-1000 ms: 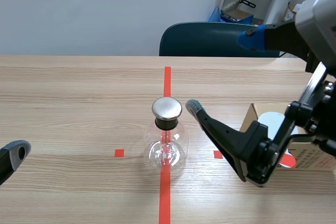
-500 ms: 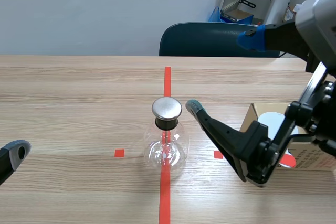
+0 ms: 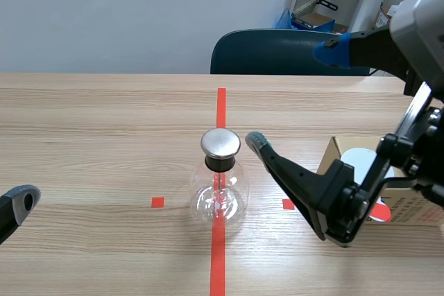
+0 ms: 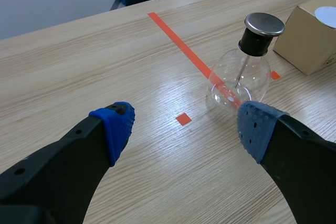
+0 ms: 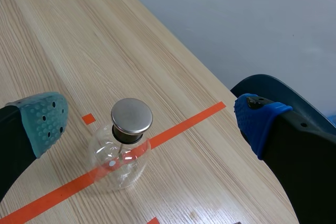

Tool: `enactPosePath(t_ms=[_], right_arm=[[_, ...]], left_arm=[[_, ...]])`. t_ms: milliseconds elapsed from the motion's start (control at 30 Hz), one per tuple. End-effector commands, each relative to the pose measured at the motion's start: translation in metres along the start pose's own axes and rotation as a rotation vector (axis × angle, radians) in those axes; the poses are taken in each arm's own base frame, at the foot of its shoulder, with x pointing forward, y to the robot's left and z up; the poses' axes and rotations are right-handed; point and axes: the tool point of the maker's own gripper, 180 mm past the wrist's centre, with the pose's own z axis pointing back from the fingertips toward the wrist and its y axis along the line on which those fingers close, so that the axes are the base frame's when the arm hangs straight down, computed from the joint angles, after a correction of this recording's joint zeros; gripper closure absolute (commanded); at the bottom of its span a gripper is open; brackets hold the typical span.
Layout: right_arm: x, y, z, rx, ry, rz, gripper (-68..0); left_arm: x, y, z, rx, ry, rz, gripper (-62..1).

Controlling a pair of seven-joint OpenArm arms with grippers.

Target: Do the electroscope experiment

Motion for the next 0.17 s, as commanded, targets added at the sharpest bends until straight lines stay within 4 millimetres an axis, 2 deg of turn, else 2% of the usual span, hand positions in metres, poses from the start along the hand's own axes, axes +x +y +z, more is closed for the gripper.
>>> enactPosePath(t_ms=[0, 133], right_arm=[[0.0030, -0.0020, 0.0013, 0.001, -0.015, 0.005, -67.9], [0.0029, -0.0020, 0.0013, 0.001, -0.015, 0.005, -67.9]], left_arm=[[0.0073, -0.0032, -0.0011, -0.003, -0.030, 0.012, -43.7], [0.0074, -0.0031, -0.0011, -0.003, -0.030, 0.011, -43.7]])
